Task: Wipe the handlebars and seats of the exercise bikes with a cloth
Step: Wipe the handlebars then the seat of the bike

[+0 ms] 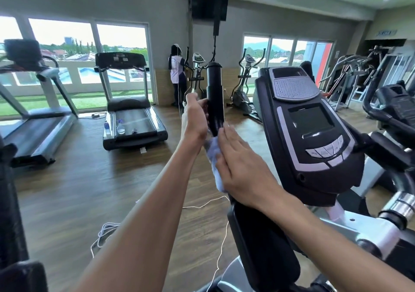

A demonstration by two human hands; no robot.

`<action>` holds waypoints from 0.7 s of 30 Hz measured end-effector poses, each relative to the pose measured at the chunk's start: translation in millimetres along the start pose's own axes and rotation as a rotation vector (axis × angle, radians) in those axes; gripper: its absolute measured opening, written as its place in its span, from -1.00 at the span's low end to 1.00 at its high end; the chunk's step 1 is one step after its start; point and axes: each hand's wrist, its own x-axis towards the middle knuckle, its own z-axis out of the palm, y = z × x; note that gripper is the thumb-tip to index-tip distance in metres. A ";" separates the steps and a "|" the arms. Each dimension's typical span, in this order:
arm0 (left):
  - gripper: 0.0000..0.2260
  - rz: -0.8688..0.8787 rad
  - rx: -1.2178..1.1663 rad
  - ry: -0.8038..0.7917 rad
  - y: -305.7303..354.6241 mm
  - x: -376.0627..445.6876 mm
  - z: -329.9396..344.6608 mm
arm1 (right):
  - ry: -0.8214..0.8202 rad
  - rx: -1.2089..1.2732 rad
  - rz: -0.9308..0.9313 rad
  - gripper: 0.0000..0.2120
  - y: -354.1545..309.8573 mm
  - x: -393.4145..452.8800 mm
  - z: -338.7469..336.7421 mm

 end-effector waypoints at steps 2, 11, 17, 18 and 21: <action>-0.48 -0.022 -0.016 -0.002 4.1 -2.2 -1.0 | 0.046 0.016 0.037 -0.39 -3.9 33.7 -4.0; -0.40 -0.006 0.021 -0.028 3.0 -5.9 2.1 | 0.033 0.057 -0.013 -0.32 0.5 -19.8 -1.1; -0.41 -0.060 -0.068 -0.056 8.7 -8.9 2.0 | 0.038 -0.002 0.031 -0.40 -5.4 34.9 -9.8; -0.40 -0.068 -0.087 -0.070 8.9 -9.2 2.2 | 0.066 0.015 0.058 -0.43 -6.8 49.7 -11.9; -0.38 -0.053 -0.025 -0.032 7.5 -8.9 1.9 | 0.085 0.054 0.085 -0.45 -3.4 57.1 -8.9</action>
